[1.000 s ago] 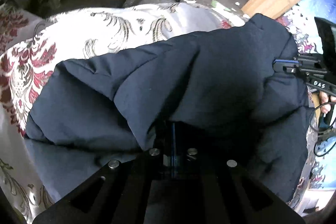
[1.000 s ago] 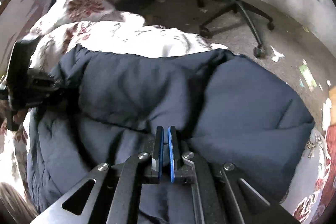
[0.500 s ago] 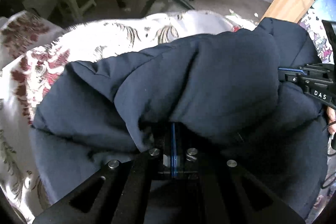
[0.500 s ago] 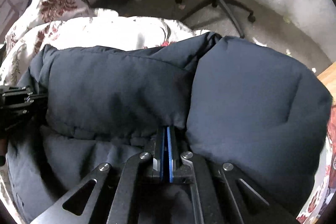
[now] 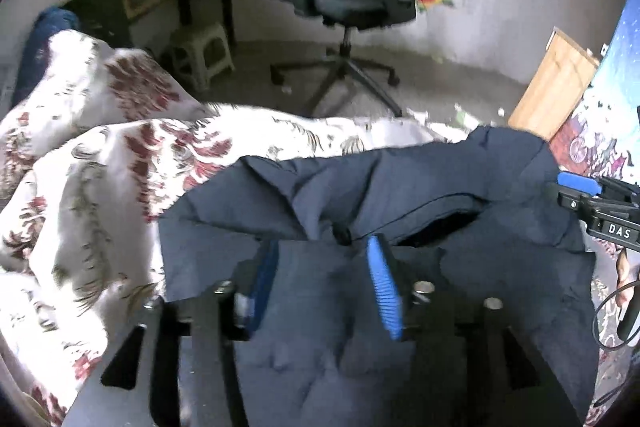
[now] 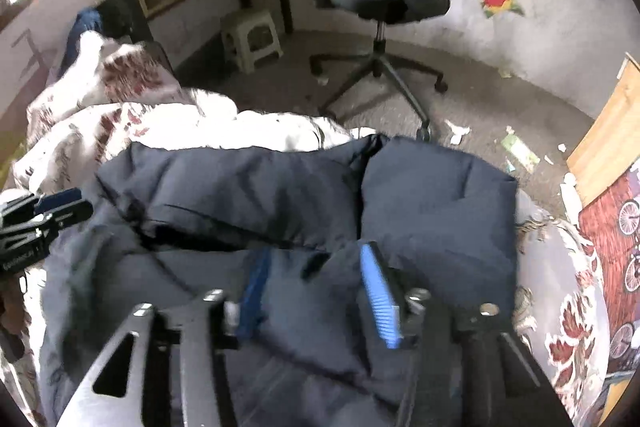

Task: Fold large clothes
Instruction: 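Open both grippers and release the folded hem onto the jacket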

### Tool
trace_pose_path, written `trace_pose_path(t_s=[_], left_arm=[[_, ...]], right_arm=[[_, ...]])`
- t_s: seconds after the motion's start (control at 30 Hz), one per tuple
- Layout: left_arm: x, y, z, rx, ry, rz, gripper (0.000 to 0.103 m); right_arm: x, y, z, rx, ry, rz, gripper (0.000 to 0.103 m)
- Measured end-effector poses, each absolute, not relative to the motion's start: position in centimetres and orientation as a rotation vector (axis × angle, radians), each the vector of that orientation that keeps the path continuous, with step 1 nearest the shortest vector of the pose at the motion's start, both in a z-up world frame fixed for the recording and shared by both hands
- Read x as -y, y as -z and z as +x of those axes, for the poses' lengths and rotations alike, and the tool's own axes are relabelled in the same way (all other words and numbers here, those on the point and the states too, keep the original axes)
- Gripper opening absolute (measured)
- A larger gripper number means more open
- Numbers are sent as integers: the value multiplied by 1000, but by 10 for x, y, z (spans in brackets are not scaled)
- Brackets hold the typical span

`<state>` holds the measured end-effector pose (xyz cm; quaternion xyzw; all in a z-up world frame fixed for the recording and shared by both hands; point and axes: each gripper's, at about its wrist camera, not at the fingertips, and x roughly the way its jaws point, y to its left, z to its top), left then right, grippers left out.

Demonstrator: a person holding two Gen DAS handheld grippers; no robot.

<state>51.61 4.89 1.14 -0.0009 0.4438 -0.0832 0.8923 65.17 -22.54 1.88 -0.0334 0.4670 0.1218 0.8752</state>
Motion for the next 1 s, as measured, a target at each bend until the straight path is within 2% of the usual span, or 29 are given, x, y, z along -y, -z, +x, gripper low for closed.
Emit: trace_pose_path(t_s=[0.07, 0.23, 0.3, 0.33, 0.37, 0.43, 0.67, 1.0], left_arm=[[-53, -18, 507, -884, 161, -17, 60], [-61, -49, 480, -823, 153, -34, 61], [-62, -61, 465, -792, 147, -41, 62], [-64, -66, 457, -774, 143, -49, 71], [-67, -69, 452, -757, 142, -58, 83], [-72, -80, 435, -692, 139, -88, 90], [-73, -111, 391, -647, 185, -60, 91], [-58, -145, 328, -563, 283, -47, 93]], right_arm=[[223, -33, 637, -950, -231, -70, 65], [220, -67, 595, -877, -227, -35, 82], [218, -79, 579, -850, -227, -32, 86], [215, -85, 569, -833, -229, -31, 88], [212, -90, 559, -816, -231, -32, 90], [207, -97, 545, -788, -233, -34, 93], [202, -126, 481, -703, -198, 19, 103], [207, -170, 397, -663, -113, -7, 103]])
